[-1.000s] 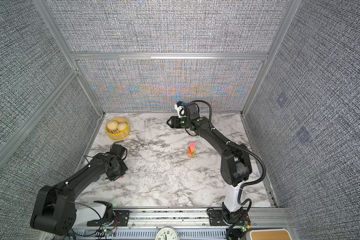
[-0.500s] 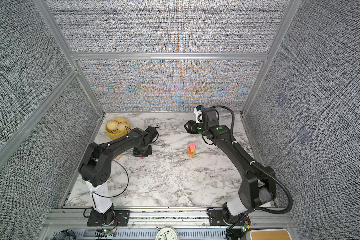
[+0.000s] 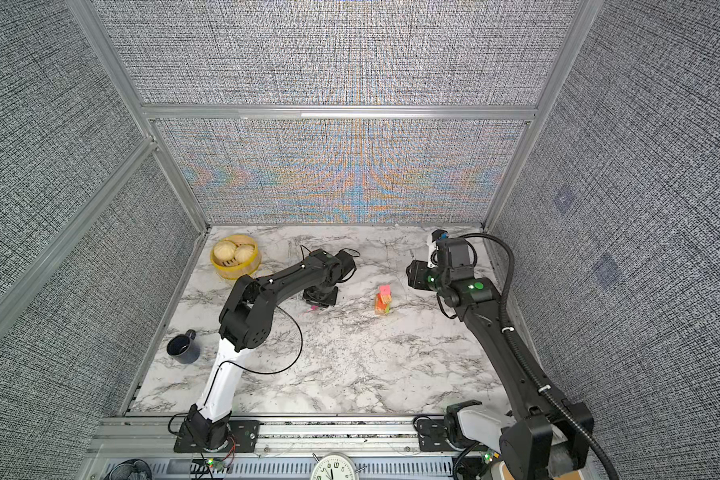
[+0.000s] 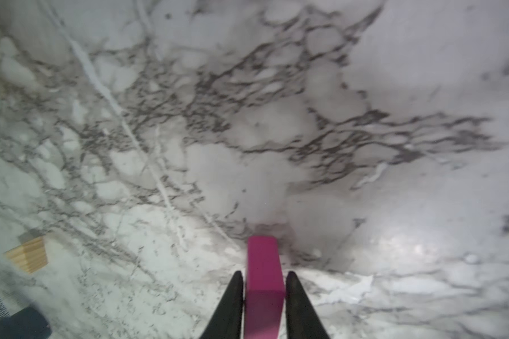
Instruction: Build the wood block tower
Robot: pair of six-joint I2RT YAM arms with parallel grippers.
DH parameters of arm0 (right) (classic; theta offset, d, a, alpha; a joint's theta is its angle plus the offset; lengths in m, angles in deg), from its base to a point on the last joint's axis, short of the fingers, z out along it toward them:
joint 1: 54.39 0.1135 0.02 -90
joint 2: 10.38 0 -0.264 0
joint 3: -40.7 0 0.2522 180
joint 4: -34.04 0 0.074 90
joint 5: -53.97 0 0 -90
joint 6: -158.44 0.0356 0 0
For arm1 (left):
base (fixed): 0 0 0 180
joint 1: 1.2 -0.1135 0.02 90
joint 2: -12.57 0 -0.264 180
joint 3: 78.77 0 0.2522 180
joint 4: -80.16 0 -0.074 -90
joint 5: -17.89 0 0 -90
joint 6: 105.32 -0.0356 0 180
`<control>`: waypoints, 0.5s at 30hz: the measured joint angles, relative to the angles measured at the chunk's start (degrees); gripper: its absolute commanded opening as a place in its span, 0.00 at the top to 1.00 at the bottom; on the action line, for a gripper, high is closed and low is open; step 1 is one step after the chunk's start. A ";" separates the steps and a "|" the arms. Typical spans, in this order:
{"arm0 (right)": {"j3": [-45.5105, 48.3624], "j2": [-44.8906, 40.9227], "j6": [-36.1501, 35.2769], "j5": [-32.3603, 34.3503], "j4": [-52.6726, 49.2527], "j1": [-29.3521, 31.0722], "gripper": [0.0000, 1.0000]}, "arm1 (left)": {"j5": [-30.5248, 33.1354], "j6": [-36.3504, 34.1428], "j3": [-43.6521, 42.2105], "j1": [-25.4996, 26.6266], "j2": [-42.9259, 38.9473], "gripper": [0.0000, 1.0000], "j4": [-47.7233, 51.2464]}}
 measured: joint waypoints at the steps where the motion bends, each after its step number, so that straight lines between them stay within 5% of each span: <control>1: 0.09 -0.35 -0.09 0.11 -0.48 -0.11 0.39 | -0.24 -0.11 0.76 0.39 0.48 0.60 0.24; 9: -0.92 -0.96 -0.63 0.35 -2.84 -0.61 0.39 | -2.12 -0.48 3.02 1.95 -0.13 0.47 1.42; 15: -4.79 1.53 -1.33 -0.33 -5.27 0.11 0.38 | -2.16 -0.28 -2.43 1.97 -9.49 0.33 0.20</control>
